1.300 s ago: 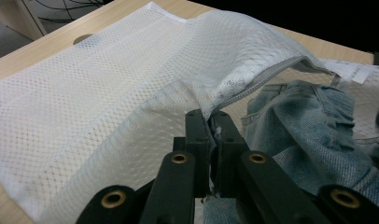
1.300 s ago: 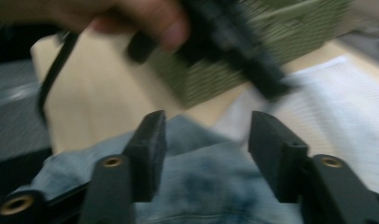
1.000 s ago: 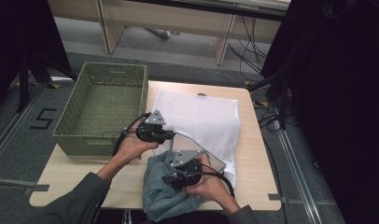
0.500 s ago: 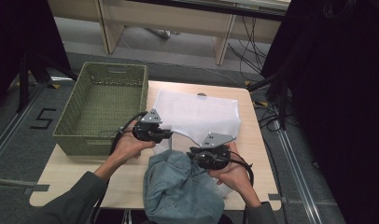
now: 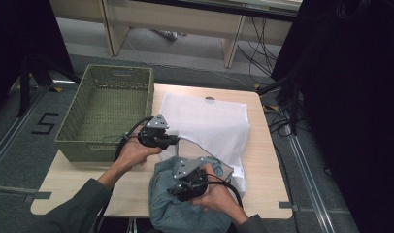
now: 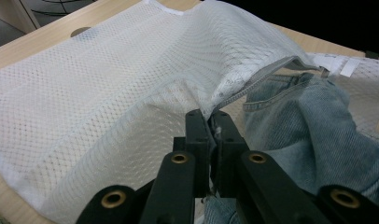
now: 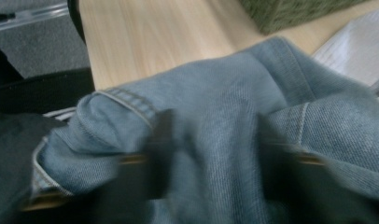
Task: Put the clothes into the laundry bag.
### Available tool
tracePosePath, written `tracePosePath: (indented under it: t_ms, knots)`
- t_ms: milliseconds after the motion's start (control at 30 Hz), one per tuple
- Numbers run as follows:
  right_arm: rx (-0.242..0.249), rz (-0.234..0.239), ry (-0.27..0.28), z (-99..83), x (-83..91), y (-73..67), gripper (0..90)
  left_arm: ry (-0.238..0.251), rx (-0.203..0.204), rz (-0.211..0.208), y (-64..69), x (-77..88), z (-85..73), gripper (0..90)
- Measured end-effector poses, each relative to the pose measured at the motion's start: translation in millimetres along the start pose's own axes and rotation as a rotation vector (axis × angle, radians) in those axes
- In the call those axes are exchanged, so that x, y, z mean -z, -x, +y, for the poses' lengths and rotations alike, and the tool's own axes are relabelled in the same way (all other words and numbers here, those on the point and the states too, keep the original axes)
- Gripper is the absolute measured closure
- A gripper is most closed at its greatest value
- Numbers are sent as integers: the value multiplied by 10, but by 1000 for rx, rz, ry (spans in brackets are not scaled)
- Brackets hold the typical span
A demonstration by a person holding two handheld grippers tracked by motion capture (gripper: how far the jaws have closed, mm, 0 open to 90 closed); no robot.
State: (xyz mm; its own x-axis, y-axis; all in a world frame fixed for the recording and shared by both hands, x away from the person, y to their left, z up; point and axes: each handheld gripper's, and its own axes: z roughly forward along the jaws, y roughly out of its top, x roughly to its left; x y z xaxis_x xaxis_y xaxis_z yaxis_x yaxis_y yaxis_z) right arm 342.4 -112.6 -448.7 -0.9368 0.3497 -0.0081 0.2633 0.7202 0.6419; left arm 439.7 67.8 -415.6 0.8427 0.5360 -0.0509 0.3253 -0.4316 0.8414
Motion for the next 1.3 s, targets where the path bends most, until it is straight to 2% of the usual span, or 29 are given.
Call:
tracePosePath:
  t_ms: [67,167,267,367,400,433,467,500,533,600,633,700,767,800,833,933,1000,1033,1100,1133,1167,1200,1267,1300]
  knots:
    - [11,-32,-20,-16,-16,25,839,-2,-6,-3,2,2,-3,862]
    - [4,-80,-3,9,102,85,875,-4,-7,-6,2,14,-6,863]
    - [-19,-169,63,39,330,218,879,0,-6,-11,-8,45,-5,864]
    - [-109,-266,119,11,635,449,879,8,1,-5,-10,76,3,864]
    - [-122,-304,136,-12,676,504,879,8,-4,-5,-14,79,1,865]
    - [-159,-335,137,-44,734,569,879,1,-6,-1,-15,82,4,865]
    - [-193,-349,149,-82,781,641,879,0,-11,4,-17,82,3,865]
    - [-203,-357,163,-122,806,702,879,1,-10,6,-18,80,3,866]
    - [-203,-359,176,-157,816,740,879,5,-9,8,-20,75,1,866]
    - [-236,-358,162,-205,775,720,879,2,-10,1,-28,67,6,867]
    - [-217,-353,138,-224,744,722,878,11,-7,8,-25,61,5,867]
    - [-211,-354,66,-281,584,696,878,1,-9,15,-20,74,11,867]
    - [-196,-379,-37,-383,341,674,878,-2,-17,20,-20,78,8,867]
    - [-180,-378,-86,-424,241,683,878,-3,-19,19,-23,77,6,867]
    - [-185,-358,-111,-429,203,687,878,-6,-16,14,-28,76,4,867]
    - [-197,-341,-104,-370,252,695,851,-3,-3,7,-46,76,-1,866]
    - [-216,-337,-47,-356,326,695,803,2,-3,15,-50,79,2,866]
    - [-223,-321,-30,-331,392,696,753,1,-1,15,-52,81,6,866]
    - [-238,-290,30,-243,524,689,614,-3,5,9,-59,82,16,865]
    - [-246,-288,76,-189,584,673,571,-3,6,4,-64,78,16,865]
    - [-249,-259,98,-121,668,657,534,0,10,12,-61,73,17,865]
    - [-250,-254,141,-52,707,624,505,-5,8,10,-67,74,20,864]
    - [-231,-226,181,75,724,564,465,-4,13,6,-70,70,22,864]
    - [-218,-202,166,134,698,529,453,-5,13,6,-71,71,23,864]
